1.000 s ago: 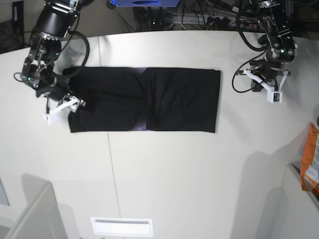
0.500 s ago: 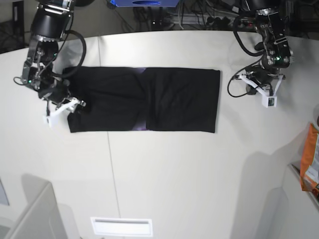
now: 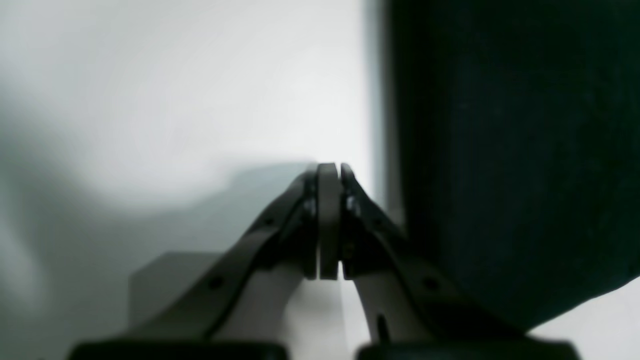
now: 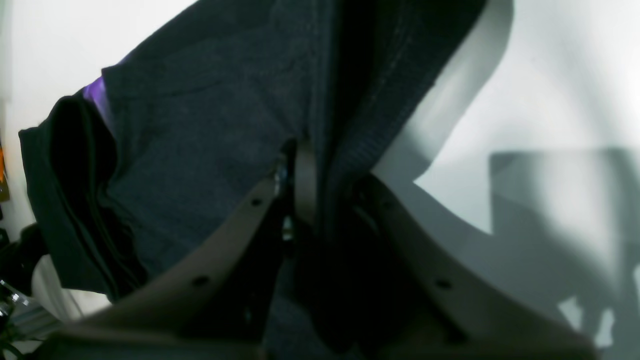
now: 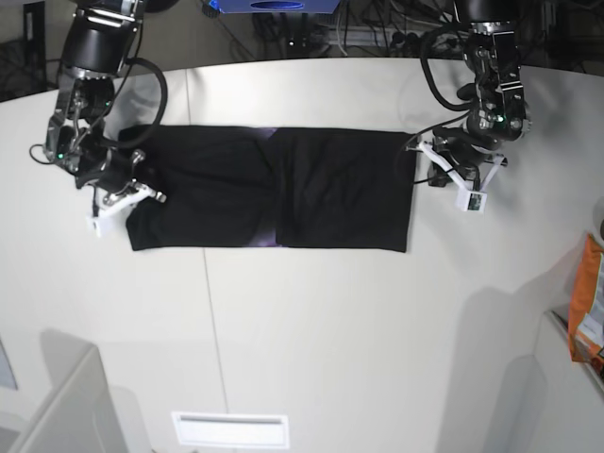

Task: Fold the T-shirt properly
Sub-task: 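Move the left gripper to the folded edge and grasp it, then lift the strip end with the right gripper and fold it toward the left gripper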

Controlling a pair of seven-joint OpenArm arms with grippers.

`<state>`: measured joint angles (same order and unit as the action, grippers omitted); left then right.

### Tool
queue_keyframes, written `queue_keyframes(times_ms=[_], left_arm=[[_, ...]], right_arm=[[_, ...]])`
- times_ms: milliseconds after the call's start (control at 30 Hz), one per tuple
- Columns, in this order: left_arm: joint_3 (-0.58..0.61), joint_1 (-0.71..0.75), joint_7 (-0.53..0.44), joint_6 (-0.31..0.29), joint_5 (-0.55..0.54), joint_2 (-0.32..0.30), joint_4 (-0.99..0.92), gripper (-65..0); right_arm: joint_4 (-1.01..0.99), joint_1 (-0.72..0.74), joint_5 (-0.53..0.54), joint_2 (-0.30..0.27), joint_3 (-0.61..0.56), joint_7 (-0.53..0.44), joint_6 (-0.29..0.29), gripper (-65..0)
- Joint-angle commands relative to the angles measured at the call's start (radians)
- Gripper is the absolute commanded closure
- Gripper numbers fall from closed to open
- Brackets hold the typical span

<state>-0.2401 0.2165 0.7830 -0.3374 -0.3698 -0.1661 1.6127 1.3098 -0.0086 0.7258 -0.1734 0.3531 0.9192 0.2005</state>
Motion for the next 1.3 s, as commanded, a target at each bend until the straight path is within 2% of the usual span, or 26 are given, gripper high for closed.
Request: queue_keyframes(times_ms=[0,133,433,700,800,1133,1267], left_arm=[[0.018,-0.002,0.011,0.001,0.004,-0.005,0.016,0.0],[0.060,-0.002,0.011,0.001,-0.004,-0.005,0.018,0.0],[0.160,-0.001,0.011,0.002,0.001,0.004,0.090,0.0],[0.147,0.005,0.014,0.002,0.002,0.017,0.090,0.0],[0.146,0.005,0.013,0.002,0.002,0.012,0.090,0.0],[0.146,0.011,0.013,0.002,0.005,-0.026,0.080,0.0],[0.149,0.014,0.017,0.002,0.082,-0.031,0.087,0.0]], right_arm=[[0.012,-0.001,-0.059,-0.007,-0.006,0.031,-0.034,0.0],[0.119,0.002,-0.061,-0.007,-0.007,0.041,-0.057,0.0],[0.307,-0.004,-0.059,-0.016,-0.168,0.068,-0.192,0.0],[0.465,-0.015,-0.053,-0.012,-0.337,0.070,-0.313,0.0],[0.523,-0.017,-0.053,0.016,-0.397,0.070,-0.355,0.0],[0.566,-0.012,-0.058,0.140,-0.523,0.068,-0.359,0.0],[0.566,-0.001,-0.058,0.186,-0.558,0.061,-0.359,0.0]])
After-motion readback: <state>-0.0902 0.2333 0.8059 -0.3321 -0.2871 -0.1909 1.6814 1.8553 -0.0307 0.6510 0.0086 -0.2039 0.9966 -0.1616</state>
